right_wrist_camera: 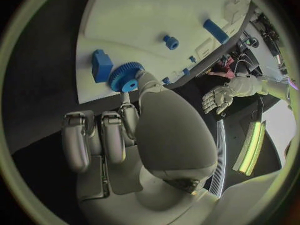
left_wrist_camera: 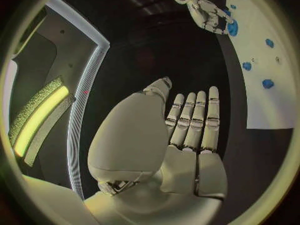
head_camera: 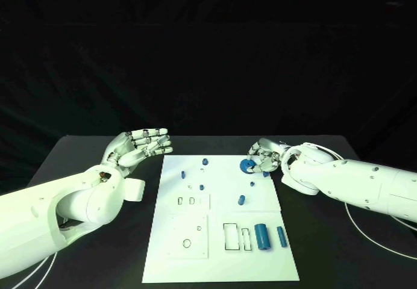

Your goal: Assemble the parts on the task board

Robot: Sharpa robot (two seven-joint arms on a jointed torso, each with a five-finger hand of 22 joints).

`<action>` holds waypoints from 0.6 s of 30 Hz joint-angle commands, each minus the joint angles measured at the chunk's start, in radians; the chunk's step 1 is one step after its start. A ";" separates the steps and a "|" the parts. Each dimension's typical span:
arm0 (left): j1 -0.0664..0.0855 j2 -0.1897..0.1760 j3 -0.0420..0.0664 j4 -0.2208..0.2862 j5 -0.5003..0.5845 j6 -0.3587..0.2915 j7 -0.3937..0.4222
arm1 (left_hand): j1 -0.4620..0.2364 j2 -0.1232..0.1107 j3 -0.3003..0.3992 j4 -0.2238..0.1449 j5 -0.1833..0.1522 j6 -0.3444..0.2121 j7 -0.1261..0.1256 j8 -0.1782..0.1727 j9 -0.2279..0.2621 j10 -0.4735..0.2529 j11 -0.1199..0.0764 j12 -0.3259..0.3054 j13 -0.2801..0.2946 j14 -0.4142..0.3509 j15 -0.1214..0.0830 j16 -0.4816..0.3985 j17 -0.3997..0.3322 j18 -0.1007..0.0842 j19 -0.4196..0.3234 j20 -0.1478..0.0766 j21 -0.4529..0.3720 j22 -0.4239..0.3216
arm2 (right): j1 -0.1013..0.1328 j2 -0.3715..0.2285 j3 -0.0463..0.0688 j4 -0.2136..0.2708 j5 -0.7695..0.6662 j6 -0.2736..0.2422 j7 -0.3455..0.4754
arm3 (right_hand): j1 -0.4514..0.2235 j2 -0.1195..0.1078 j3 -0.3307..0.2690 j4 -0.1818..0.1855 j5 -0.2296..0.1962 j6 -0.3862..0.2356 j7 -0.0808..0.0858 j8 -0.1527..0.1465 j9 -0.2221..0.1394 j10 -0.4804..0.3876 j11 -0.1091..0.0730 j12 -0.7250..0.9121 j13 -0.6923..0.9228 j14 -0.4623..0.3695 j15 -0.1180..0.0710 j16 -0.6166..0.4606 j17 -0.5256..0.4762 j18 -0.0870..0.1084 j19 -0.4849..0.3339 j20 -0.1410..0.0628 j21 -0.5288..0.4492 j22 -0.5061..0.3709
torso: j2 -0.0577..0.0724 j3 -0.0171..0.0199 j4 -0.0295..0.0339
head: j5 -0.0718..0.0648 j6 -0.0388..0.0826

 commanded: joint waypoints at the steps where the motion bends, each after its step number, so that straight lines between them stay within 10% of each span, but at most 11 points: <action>1: 0.001 0.001 0.001 0.002 -0.004 0.017 0.005 | 0.000 -0.012 0.008 0.001 -0.004 -0.006 0.048 -0.003 -0.001 -0.005 0.006 -0.006 -0.001 -0.010 0.000 -0.002 0.001 0.010 0.000 0.001 -0.001 -0.001 | -0.003 0.002 0.000 -0.004 -0.024 0.024 -0.001 | 0.008 -0.002 0.007 0.000 0.000 0.008 -0.001 0.004 -0.002 0.005 0.001 0.005 0.007 0.087 0.005 0.004 0.181 -0.015 0.075 0.004 0.005 0.226 | -0.001 -0.0007 -0.0009 | 0.000 -0.003; 18: 0.001 0.000 0.001 0.002 -0.004 0.018 0.004 | 0.000 -0.012 0.008 0.001 -0.004 -0.006 0.048 -0.003 -0.001 -0.005 0.006 -0.006 -0.001 -0.010 0.000 -0.002 0.001 0.010 0.000 0.001 -0.001 -0.001 | -0.006 0.006 0.000 -0.009 -0.071 0.011 -0.001 | 0.004 -0.041 0.189 -0.006 -0.012 0.048 -0.004 -0.007 -0.029 0.031 -0.003 0.027 0.040 0.088 0.002 0.007 0.189 -0.019 0.084 0.001 0.016 0.239 | -0.001 -0.0002 -0.0011 | 0.001 -0.004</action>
